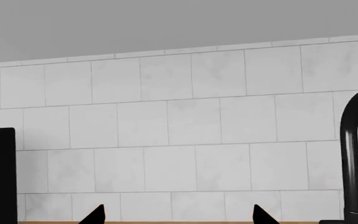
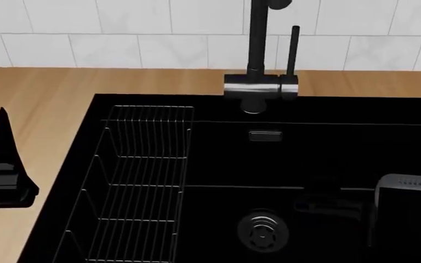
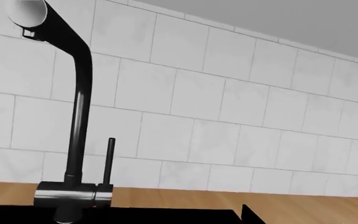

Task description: Turn the sink spout to the right.

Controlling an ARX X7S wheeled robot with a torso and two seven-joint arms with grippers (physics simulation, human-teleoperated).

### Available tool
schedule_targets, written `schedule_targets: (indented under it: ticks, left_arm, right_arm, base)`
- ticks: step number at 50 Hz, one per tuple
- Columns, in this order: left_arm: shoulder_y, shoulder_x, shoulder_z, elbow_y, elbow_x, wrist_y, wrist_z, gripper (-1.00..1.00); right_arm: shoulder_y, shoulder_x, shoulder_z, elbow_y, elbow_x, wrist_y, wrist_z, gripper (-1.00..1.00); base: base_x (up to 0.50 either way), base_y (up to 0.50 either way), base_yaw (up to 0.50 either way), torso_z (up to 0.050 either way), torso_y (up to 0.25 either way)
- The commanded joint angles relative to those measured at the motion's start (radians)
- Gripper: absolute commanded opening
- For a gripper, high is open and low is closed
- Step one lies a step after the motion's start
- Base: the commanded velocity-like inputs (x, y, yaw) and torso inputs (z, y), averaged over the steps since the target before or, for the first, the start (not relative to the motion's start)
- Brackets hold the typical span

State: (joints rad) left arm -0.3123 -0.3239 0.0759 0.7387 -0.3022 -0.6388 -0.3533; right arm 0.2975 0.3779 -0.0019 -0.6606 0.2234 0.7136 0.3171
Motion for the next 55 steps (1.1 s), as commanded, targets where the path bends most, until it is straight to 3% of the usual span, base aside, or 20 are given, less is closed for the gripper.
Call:
schedule_targets:
  ticks: [1,46,55]
  left_arm:
    - [0.001,-0.003,0.005,0.000,-0.003,0.002,-0.002,1.00]
    - [-0.009,-0.010,0.013,0.000,-0.025,-0.007,-0.019,1.00]
    - [-0.012,-0.013,0.017,0.009,-0.027,-0.003,-0.019,1.00]
  right_arm:
    - [-0.004,0.000,-0.002,0.007,-0.005,0.007,0.012,1.00]
    - [0.008,0.001,0.017,-0.020,0.030,0.035,0.025,1.00]
    - [0.097,0.009,-0.023,-0.079,0.057,0.141,0.021,1.00]
  base:
    - [0.00,0.00,0.00,0.000,0.000]
    - [0.05,0.00,0.00,0.000,0.000]
    - [0.00,0.00,0.00,0.000,0.000]
